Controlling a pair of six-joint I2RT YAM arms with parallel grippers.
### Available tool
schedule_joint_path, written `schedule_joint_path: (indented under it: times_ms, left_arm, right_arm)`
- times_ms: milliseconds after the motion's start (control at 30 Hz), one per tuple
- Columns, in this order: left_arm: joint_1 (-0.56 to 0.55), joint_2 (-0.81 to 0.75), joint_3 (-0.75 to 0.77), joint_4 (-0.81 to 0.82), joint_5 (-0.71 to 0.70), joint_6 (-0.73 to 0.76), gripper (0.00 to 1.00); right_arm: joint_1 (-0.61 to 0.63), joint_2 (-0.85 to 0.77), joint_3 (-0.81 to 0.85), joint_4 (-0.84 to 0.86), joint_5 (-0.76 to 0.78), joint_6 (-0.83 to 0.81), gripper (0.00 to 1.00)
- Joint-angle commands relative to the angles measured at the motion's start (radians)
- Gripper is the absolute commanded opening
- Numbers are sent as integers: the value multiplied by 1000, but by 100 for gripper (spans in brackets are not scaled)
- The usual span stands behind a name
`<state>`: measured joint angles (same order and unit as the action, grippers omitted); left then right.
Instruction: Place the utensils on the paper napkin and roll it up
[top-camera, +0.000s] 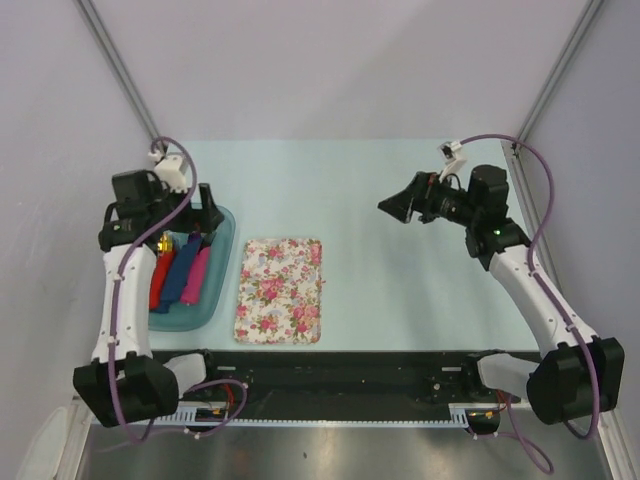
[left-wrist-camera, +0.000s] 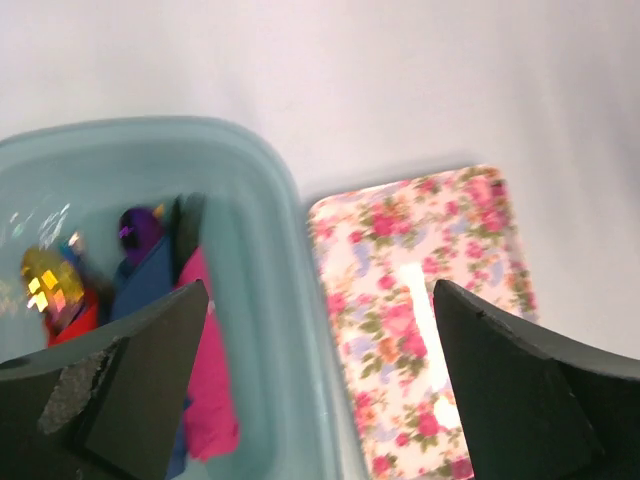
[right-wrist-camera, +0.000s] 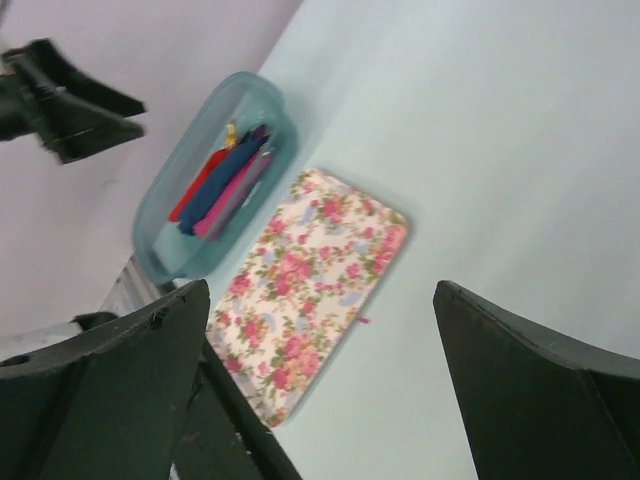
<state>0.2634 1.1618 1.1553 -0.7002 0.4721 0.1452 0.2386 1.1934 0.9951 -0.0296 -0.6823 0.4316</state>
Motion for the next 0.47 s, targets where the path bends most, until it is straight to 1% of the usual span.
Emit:
schedule_joint_path:
  times_ms: [0, 33, 67, 100, 167, 200, 300, 433]
  left_arm:
    - [-183, -36, 58, 42, -192, -139, 100]
    - [-257, -34, 55, 44, -220, -156, 100]
    - [-307, -31, 50, 51, -257, -170, 100]
    - [-381, -28, 29, 54, -320, -186, 100]
    - [-446, -10, 3, 62, -369, -205, 100]
    - [-470, -11, -40, 73, -371, -216, 100]
    - [-492, -22, -106, 117, -337, -214, 100]
    - [-521, -30, -101, 114, -372, -211, 100]
  right_arm:
    - [-85, -63, -13, -145, 56, -106, 100]
    - [-97, -75, -16, -189, 75, -128, 100]
    - [-108, -83, -32, -208, 107, -180, 100]
    - [-119, -89, -41, -228, 124, -201, 100]
    - [-153, -115, -79, -259, 160, -243, 100]
    - [-160, -126, -90, -271, 170, -287, 100]
    - [-177, -179, -131, -317, 199, -358, 100]
    - [-177, -239, -139, -371, 227, -418, 100]
